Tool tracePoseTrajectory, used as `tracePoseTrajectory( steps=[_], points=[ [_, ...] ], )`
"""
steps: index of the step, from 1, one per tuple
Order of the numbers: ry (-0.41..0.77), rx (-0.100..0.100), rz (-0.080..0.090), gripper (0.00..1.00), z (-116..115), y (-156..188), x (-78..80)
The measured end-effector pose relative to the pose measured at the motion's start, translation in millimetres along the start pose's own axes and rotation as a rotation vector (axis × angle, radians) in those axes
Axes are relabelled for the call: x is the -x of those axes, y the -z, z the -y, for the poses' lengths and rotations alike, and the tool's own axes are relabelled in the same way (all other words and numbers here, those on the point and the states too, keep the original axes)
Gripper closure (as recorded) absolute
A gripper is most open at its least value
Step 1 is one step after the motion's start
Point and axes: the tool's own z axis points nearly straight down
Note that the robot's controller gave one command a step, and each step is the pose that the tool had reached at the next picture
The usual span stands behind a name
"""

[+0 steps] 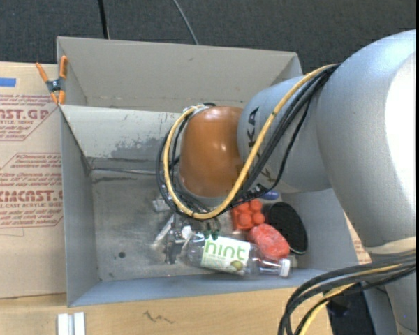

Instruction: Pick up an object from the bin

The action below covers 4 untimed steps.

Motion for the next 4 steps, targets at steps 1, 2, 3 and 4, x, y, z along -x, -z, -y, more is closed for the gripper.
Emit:
tracePoseTrajectory(
  steps=[1,2,3,4],
  points=[
    [0.030,-0.001,0.003,0.00,30,-28,-1.6],
    [0.374,-0.002,0.001,1.00,26,-40,20.9],
    [0.374,-0.002,0.002,1.00,26,-40,20.9],
    [0.369,-0.001,0.001,1.00,27,101,21.3]
  ],
)
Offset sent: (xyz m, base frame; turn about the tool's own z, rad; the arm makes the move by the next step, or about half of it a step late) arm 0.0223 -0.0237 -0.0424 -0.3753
